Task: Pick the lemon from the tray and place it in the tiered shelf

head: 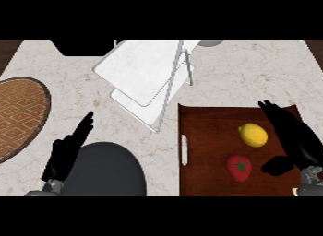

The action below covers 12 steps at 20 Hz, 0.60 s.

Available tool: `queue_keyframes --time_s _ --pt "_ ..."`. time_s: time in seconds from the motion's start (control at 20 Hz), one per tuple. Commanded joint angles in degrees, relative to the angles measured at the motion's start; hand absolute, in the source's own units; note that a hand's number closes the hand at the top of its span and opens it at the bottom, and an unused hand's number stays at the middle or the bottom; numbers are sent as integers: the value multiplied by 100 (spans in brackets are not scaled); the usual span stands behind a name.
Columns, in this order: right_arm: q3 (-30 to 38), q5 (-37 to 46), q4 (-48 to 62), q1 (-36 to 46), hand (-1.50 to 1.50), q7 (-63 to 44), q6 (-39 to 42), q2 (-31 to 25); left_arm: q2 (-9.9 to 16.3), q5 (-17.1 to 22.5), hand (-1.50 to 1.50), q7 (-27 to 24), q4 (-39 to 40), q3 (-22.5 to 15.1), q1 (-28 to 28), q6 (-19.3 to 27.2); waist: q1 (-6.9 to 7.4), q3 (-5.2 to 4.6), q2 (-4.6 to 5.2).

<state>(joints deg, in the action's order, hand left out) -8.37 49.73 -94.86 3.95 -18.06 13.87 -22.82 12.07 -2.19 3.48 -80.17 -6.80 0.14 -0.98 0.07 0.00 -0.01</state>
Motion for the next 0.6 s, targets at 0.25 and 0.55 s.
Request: queue_keyframes --time_s 0.25,0.55 --pt "363 346 834 550 -150 473 118 328 -39 -31 0 -308 459 469 -174 -409 0 -1 2" --pt "330 413 1807 889 150 1523 -510 328 -110 -39 0 387 -268 349 -154 -355 40 4 9"
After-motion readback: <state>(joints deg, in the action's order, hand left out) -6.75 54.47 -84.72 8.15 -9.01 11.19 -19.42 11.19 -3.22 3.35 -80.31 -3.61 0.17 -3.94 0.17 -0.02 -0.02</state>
